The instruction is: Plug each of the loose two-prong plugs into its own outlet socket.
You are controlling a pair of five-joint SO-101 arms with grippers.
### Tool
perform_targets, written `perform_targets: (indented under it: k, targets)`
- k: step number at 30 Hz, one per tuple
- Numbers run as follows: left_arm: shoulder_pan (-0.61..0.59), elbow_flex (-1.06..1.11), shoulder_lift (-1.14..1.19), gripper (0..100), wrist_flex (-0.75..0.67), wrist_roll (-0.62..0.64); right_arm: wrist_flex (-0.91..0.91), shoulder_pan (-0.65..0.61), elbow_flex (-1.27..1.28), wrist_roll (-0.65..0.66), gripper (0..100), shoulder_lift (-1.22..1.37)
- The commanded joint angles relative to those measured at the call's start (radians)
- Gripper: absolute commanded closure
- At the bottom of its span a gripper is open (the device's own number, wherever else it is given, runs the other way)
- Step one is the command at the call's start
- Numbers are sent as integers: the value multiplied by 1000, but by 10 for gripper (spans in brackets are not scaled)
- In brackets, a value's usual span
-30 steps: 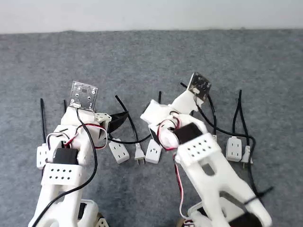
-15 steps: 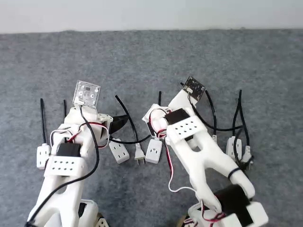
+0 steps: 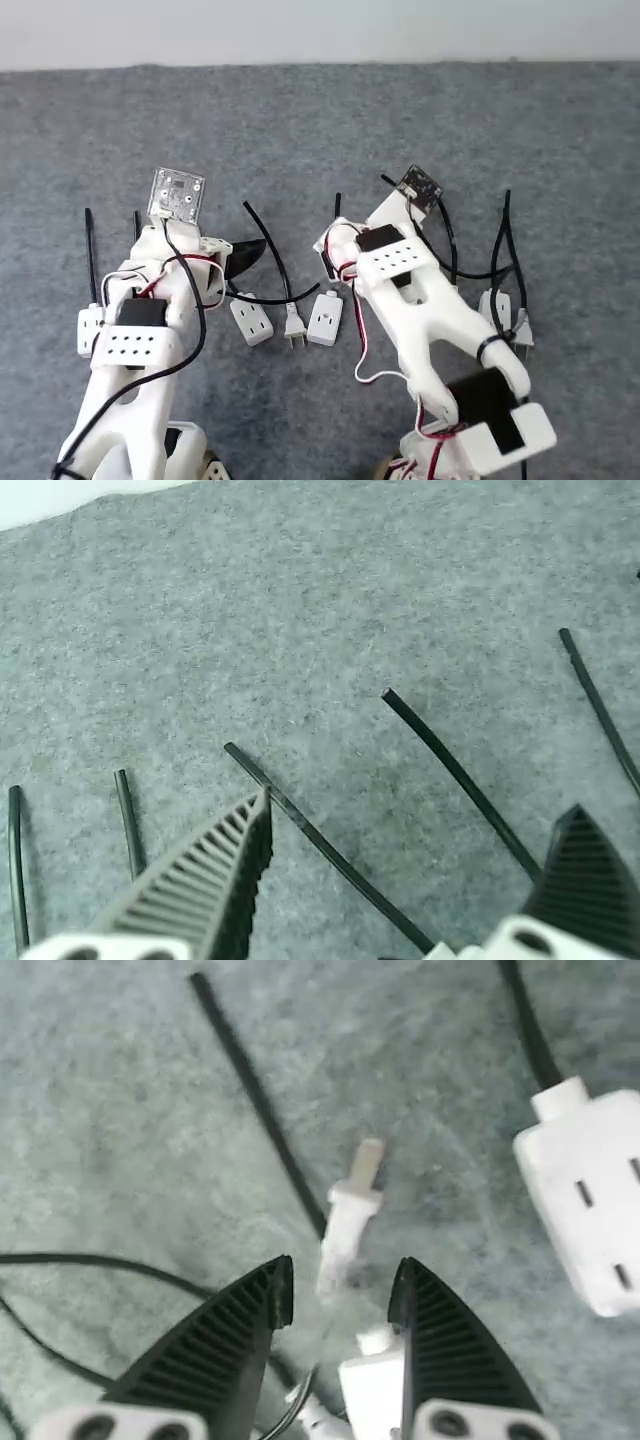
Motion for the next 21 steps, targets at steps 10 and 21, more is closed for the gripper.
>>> perform_targets:
  k: [10, 21]
  targets:
    - [5, -33, -5, 588, -32, 5, -18, 12, -160, -11, 833, 116]
    - [5, -33, -5, 588, -34, 5, -19, 12, -195, -11, 833, 166]
